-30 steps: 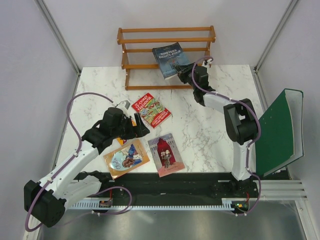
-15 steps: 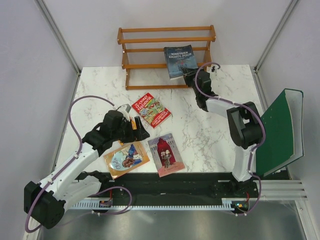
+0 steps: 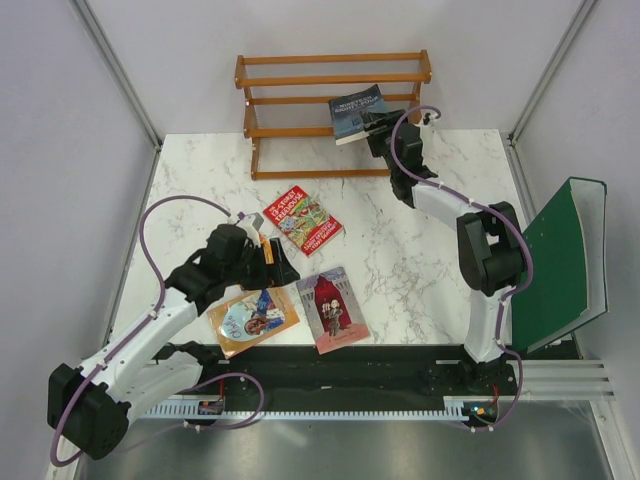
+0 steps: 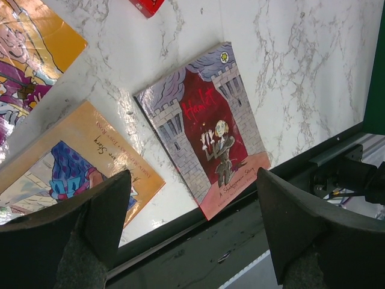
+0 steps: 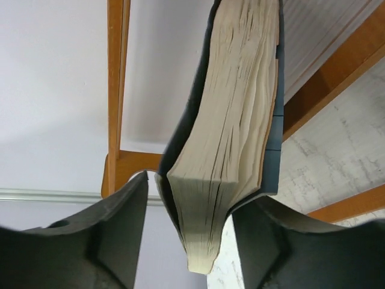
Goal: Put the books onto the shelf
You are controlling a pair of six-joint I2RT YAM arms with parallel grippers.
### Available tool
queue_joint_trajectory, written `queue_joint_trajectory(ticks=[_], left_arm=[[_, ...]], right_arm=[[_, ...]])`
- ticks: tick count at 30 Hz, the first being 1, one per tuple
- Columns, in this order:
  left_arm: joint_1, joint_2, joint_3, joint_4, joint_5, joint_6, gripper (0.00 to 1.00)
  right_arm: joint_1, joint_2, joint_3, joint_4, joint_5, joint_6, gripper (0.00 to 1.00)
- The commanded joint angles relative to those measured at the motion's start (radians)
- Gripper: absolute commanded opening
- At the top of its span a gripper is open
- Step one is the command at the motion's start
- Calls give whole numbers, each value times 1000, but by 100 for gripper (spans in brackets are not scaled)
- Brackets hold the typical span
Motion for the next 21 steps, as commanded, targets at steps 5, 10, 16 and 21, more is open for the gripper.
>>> queue_joint_trajectory(ticks=[5,10,16,21], left_arm=[[3,-35,-23,31,34,25,91],[3,-47,-39,32,42,14,90],[3,-63,-54,36,48,9,89],[3,-64,-57,34,47,12,89]], right_arm=[[-1,-65,-24,19,-67,-23,67],[1,-102,-107,18,-95,-12,65],[-1,-121,-191,68,-101,-3,57],[-1,-84,-184,142,-111,2,44]])
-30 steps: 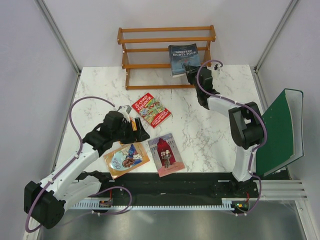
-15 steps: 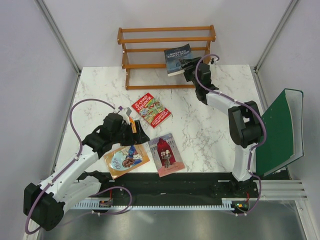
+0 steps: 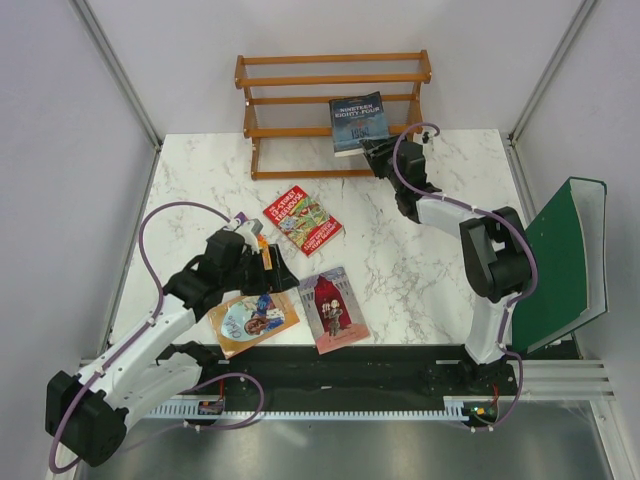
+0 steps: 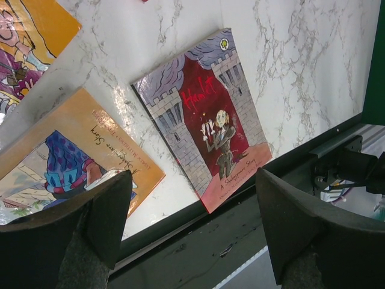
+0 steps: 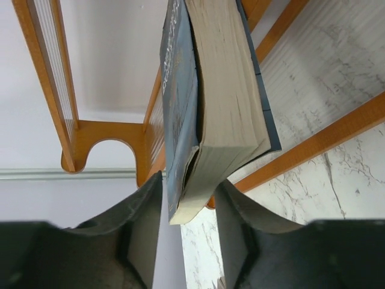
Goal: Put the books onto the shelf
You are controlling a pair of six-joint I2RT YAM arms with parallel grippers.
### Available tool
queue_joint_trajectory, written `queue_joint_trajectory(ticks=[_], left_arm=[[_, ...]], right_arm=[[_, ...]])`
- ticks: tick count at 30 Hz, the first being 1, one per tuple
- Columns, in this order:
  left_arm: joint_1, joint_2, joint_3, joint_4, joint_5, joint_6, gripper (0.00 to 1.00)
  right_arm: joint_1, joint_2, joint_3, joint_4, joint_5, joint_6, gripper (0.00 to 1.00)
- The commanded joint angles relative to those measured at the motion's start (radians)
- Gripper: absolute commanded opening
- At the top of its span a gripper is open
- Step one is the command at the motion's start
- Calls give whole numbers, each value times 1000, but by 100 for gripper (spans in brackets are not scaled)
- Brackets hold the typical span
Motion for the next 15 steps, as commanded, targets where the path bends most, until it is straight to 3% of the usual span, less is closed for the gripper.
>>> queue_joint_trajectory(ticks=[1,4,5,10,15], left_arm=[[3,-14,-3,30,23,15,89],[3,-15,-5,29,24,16,88],[3,-14,-5,30,24,19,88],[2,-3,-9,29,26,22,87],[3,15,-14,32,30,25,86]], right_arm=[[-1,-9,14,143,-31,9,43],[-1,22,41,180,-50,15,19],[-1,33,50,191,-57,15,15],[-1,33,56,247,-92,-14,6],[1,7,94,226,-106,-87,3]])
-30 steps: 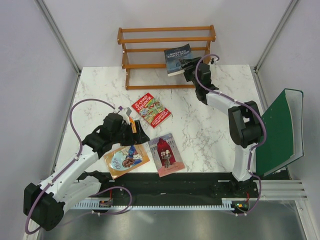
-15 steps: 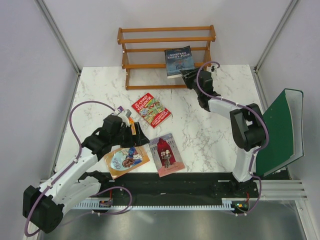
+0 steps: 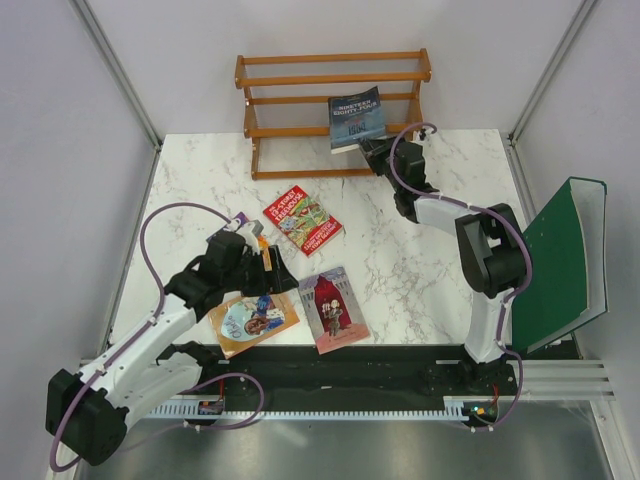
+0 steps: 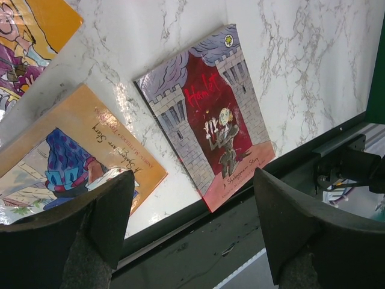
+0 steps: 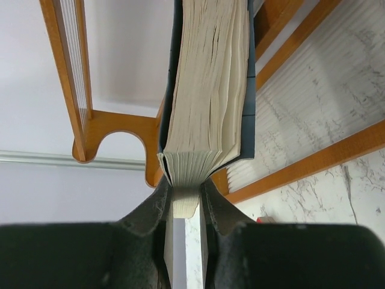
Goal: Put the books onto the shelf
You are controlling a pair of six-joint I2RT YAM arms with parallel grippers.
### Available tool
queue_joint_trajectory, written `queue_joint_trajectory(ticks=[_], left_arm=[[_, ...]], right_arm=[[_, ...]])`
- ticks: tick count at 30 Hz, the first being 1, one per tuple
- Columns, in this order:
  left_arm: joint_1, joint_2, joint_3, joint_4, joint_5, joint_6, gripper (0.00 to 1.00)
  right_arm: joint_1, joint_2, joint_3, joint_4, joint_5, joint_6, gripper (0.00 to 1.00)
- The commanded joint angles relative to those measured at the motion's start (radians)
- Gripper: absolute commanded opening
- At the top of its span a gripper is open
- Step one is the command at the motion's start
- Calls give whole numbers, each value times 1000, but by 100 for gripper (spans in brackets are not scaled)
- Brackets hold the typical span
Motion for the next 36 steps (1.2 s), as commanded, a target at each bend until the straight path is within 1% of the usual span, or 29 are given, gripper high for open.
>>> queue_joint_trajectory(ticks=[1,6,7,10,16,20,25,31,32,33,34,36], left_arm=[[3,11,-3,30,31,25,86],[3,25,-6,34,31,28,85],[3,26,-6,34,32,30,85],[3,43,-11,37,32,34,84],[3,52,-10,42,43,39,84],[3,51,-14,42,46,42,84],[3,51,-20,42,55,39,84],[3,48,-25,45,57,39,84],[3,48,-25,45,60,37,84],[3,49,-25,47,61,37,84],[3,46,-26,44,63,36,84],[3,43,-29,45,63,34,84]], right_arm=[[2,-38,102,106,-55,-78,2],[-7,-30,177,92,-70,-110,0],[-8,-27,195,98,-93,-112,0],[-10,-22,233,60,-95,-130,0],[-34,39,244,69,-95,-76,0],[-41,119,299,71,-98,-46,1],[-41,177,329,92,-93,11,2],[-42,217,333,83,-113,40,11],[-41,217,321,80,-113,46,16],[-41,218,315,80,-113,48,19],[-41,218,309,80,-110,53,27],[-42,220,298,72,-115,59,35]])
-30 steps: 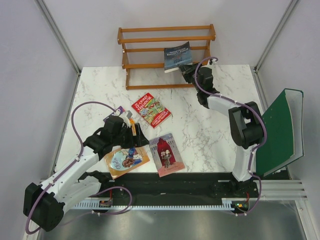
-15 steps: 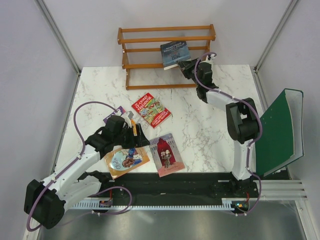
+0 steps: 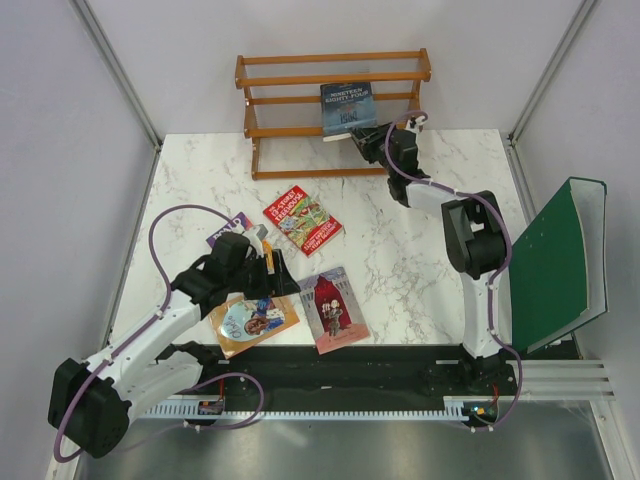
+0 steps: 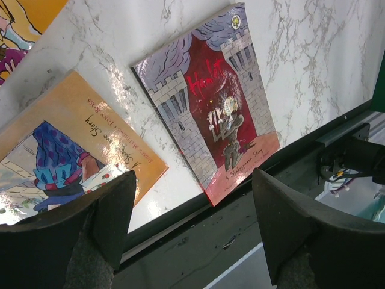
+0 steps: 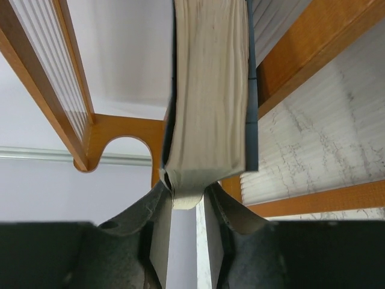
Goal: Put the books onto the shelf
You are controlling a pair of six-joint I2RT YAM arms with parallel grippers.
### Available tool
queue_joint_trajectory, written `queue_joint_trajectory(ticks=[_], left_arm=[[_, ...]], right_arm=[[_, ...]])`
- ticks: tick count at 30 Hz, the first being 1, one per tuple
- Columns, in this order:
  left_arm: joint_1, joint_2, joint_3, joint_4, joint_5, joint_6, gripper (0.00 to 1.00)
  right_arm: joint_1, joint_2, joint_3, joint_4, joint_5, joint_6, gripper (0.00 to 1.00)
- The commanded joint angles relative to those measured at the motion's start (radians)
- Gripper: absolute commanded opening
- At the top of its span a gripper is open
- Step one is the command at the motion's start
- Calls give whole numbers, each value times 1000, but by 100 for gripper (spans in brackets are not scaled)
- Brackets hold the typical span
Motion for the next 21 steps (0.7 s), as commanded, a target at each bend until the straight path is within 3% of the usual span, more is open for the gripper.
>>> queue_joint_trajectory(ticks=[1,3,7,10,13,21], left_arm=[[3,-13,-8,28,22,33,84],[3,-13,-8,28,22,32,84],[2,-18,-5,28,21,31,84],[3,-22,-2,28,15,30,85],[3,-26,4,27,6,28,88],[1,-22,-16,59,21,-8,90]], right_arm=[[-8,6,31,98,-7,37,42],[-8,4,21,95,-19,29,50],[-10,-11,-5,92,-46,-14,78],[-13,-36,-23,38,-89,-54,89],[-25,-98,-109,3,-122,-85,98],[-62,-374,-448,-191,-197,-255,98]])
